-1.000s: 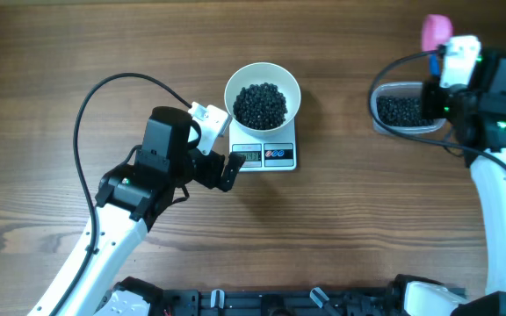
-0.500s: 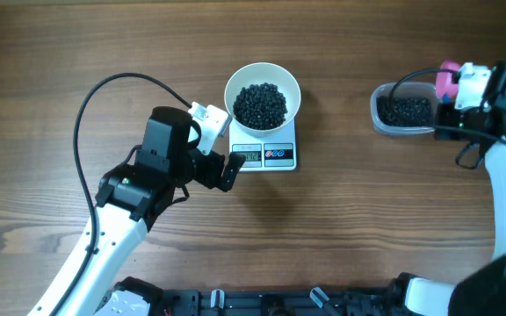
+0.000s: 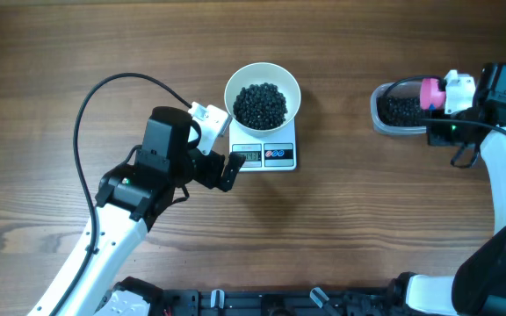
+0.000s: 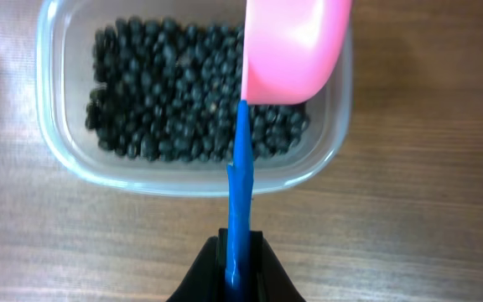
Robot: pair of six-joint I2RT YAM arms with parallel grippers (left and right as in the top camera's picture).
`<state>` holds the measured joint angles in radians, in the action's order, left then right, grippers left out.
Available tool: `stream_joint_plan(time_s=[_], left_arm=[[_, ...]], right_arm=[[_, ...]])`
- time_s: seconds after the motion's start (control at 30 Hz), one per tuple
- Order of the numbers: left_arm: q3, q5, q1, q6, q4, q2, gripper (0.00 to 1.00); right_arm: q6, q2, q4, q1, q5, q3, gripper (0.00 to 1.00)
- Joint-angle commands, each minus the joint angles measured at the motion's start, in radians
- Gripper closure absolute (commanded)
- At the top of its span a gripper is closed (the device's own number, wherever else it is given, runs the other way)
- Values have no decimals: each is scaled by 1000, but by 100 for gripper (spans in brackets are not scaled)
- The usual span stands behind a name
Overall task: Scoop item into bowl and weigh 150g on scale
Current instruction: 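Drag the pink scoop through the black beans in the tub to fill it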
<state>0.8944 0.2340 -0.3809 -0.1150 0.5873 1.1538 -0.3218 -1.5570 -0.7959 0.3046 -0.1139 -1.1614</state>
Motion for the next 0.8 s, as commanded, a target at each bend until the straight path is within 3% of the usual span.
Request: stream_joint_plan(time_s=[0.0,0.77], left_arm=[[-5,8,-3,-11,0,8,0],[-5,9,-3,-11,0,8,0]], right_arm=[[-111,-24,-32,-7,-51,-7,96],[-126,-24,-46,-50,118,18,95]])
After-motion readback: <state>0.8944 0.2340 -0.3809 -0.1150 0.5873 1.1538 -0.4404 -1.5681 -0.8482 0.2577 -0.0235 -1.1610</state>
